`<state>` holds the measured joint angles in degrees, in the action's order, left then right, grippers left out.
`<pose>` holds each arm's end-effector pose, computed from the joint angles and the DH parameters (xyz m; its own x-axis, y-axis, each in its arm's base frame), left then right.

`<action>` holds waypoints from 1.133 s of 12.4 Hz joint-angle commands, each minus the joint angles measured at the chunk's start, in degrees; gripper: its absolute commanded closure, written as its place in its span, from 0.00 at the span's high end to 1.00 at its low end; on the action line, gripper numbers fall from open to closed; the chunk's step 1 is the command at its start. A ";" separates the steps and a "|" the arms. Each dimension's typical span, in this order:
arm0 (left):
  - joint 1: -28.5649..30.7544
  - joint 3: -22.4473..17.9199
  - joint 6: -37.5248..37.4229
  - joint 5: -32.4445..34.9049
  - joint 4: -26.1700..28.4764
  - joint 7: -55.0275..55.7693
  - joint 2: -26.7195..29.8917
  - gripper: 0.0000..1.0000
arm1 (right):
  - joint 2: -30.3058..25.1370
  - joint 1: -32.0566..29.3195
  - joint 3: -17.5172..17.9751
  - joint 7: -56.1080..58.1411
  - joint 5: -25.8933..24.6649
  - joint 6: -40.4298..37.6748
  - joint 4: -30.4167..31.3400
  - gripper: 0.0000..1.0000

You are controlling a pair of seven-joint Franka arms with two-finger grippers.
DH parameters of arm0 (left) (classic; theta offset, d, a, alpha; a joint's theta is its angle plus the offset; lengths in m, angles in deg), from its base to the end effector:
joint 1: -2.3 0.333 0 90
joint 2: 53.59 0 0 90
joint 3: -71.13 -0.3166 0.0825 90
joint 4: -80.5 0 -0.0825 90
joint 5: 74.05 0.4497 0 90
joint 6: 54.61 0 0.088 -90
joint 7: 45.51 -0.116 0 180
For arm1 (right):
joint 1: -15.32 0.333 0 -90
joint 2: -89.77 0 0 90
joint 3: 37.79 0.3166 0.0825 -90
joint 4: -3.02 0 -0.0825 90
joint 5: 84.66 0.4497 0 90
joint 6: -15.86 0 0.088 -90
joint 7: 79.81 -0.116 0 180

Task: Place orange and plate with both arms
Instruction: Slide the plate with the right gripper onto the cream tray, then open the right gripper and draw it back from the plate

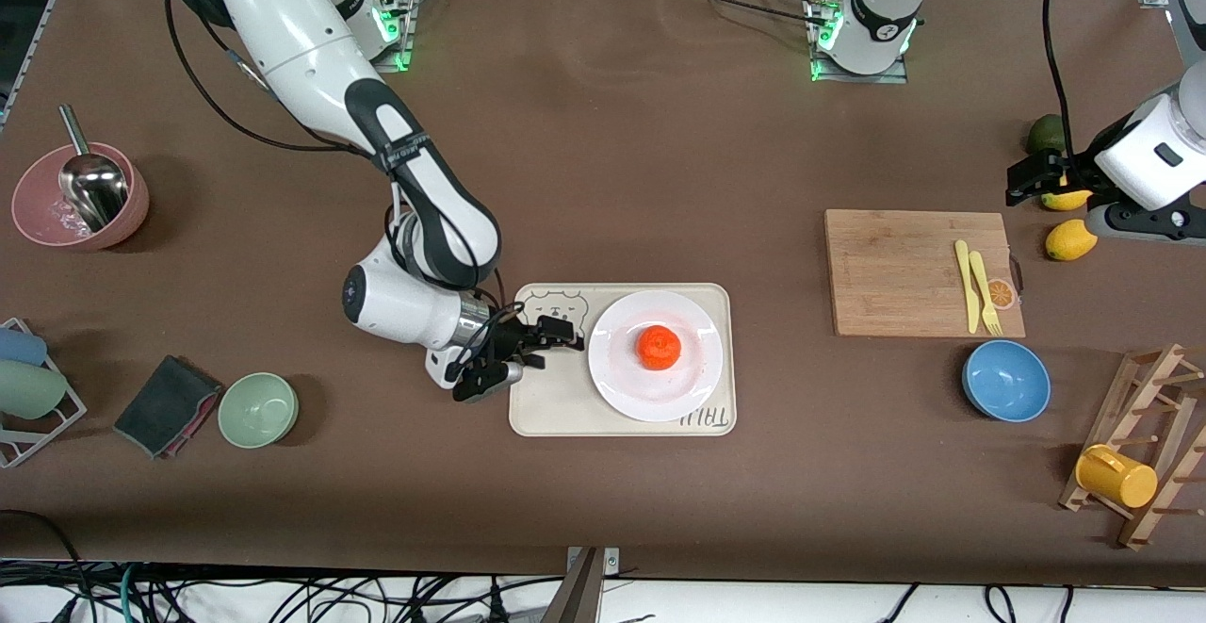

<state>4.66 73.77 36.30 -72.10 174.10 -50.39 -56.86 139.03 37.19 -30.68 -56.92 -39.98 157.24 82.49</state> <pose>0.6323 0.0014 0.5481 0.9902 -0.0906 -0.1061 -0.0935 -0.9954 -0.0222 0.7156 0.3771 0.1711 0.9529 0.1933 0.2338 0.2952 -0.7681 -0.5683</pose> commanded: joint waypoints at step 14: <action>-0.16 0.08 -0.30 -0.81 -0.44 -0.83 -0.06 1.00 | -28.43 -0.94 -18.53 -21.04 -43.75 -58.38 -7.63 1.00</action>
<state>4.63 73.94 36.30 -72.10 174.09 -50.39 -56.90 110.63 37.14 -47.64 -77.29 -87.68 103.97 78.89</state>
